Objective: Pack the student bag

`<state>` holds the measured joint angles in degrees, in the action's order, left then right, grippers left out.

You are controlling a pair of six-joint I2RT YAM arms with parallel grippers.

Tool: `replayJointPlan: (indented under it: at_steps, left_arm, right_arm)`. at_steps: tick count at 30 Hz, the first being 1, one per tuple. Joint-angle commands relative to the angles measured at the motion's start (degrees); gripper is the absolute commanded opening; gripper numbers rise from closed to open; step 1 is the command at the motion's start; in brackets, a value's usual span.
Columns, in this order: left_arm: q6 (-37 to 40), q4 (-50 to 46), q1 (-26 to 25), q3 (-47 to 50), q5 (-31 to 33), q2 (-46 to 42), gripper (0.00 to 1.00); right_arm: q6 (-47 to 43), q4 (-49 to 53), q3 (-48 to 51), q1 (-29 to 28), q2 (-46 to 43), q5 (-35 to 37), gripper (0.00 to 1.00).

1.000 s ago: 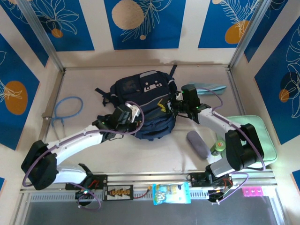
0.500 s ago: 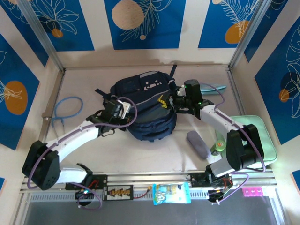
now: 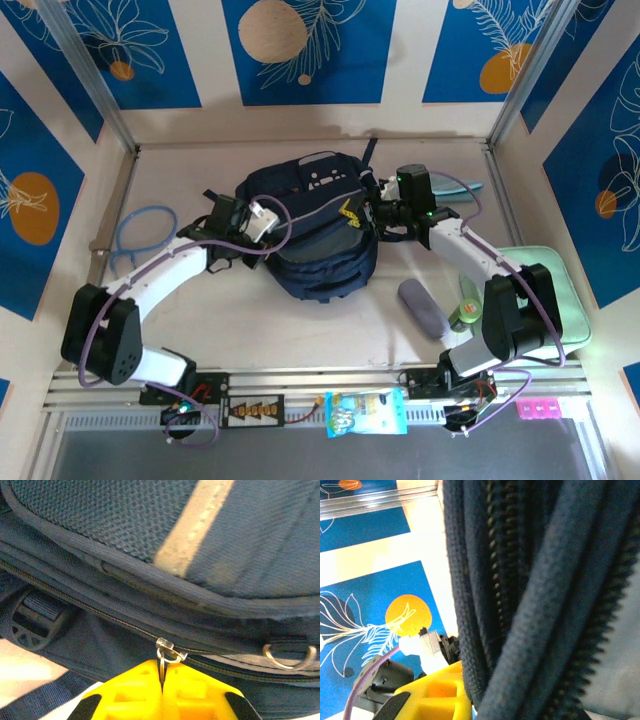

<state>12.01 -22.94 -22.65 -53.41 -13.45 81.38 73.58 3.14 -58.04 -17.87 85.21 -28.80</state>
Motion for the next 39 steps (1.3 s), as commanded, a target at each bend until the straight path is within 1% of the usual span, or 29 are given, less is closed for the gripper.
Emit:
replayJointPlan:
  at_steps: [1, 6, 11, 17, 23, 24, 25, 26, 27, 28, 29, 32, 35, 36, 37, 38, 39]
  left_arm:
    - [7.9, 0.2, 3.5, -2.8, -4.2, 3.3, 0.00]
    - [11.6, -1.7, 7.1, -6.5, -5.7, 8.6, 0.00]
    - [12.3, -2.6, 9.9, -12.2, -6.9, 14.3, 0.00]
    - [9.0, -5.6, 10.6, -19.8, -3.2, 19.9, 0.00]
    - [6.4, -5.6, 11.0, -20.4, 1.9, 19.0, 0.00]
    - [5.4, -5.0, 11.2, -19.8, 3.5, 18.2, 0.02]
    - [4.1, -4.2, 11.5, -18.8, 5.8, 17.1, 0.08]
    - [3.0, -3.9, 11.9, -18.1, 7.7, 15.9, 0.15]
    - [1.7, -4.0, 12.3, -17.4, 9.5, 14.6, 0.27]
    - [0.3, -3.9, 12.8, -16.6, 10.8, 13.3, 0.33]
    - [-1.1, -3.9, 13.2, -15.5, 11.8, 11.6, 0.38]
    - [-5.9, -3.6, 14.3, -11.8, 13.6, 6.0, 0.49]
    - [-12.2, -3.2, 14.7, -8.9, 16.2, 0.3, 0.64]
    - [-14.3, -3.0, 14.7, -8.0, 16.7, -1.6, 0.70]
    - [-16.1, -2.9, 14.8, -7.5, 17.2, -3.2, 0.74]
    - [-18.5, -3.0, 14.7, -7.0, 17.7, -4.8, 0.78]
    - [-20.9, -3.0, 14.8, -6.8, 18.3, -6.4, 0.83]
  right_arm:
    - [-2.8, 0.0, -2.1, 0.9, -0.5, -2.8, 0.12]
    - [-3.2, -0.3, -1.8, 0.8, -0.6, -2.9, 0.12]
    - [-3.1, -0.7, -1.5, 0.8, -0.1, -3.1, 0.13]
    - [-3.1, -0.9, -1.1, 0.5, 0.7, -3.3, 0.13]
    - [-2.9, -2.1, -1.4, -0.3, 2.7, -3.8, 0.12]
    - [-2.9, -2.3, -1.7, -0.8, 3.3, -3.8, 0.12]
    - [-2.8, -2.7, -2.0, -1.3, 4.0, -3.7, 0.12]
    - [-2.8, -3.0, -2.4, -1.8, 4.8, -3.7, 0.12]
    - [-2.9, -3.1, -3.1, -2.5, 5.7, -3.5, 0.12]
    - [-2.8, -3.3, -3.7, -3.2, 6.7, -3.2, 0.12]
    - [-2.7, -3.8, -4.4, -3.8, 7.7, -3.0, 0.12]
    - [-2.9, -4.3, -6.9, -5.9, 11.1, -2.0, 0.12]
    - [-3.6, -3.8, -9.4, -7.6, 13.9, -1.3, 0.13]
    - [-4.1, -3.4, -9.8, -7.9, 14.4, -0.9, 0.15]
    - [-4.6, -2.3, -10.0, -8.2, 14.5, 0.2, 0.17]
    - [-5.8, -0.1, -10.2, -8.5, 13.9, 2.4, 0.23]
    - [-7.5, 2.5, -10.2, -8.8, 12.8, 5.2, 0.33]
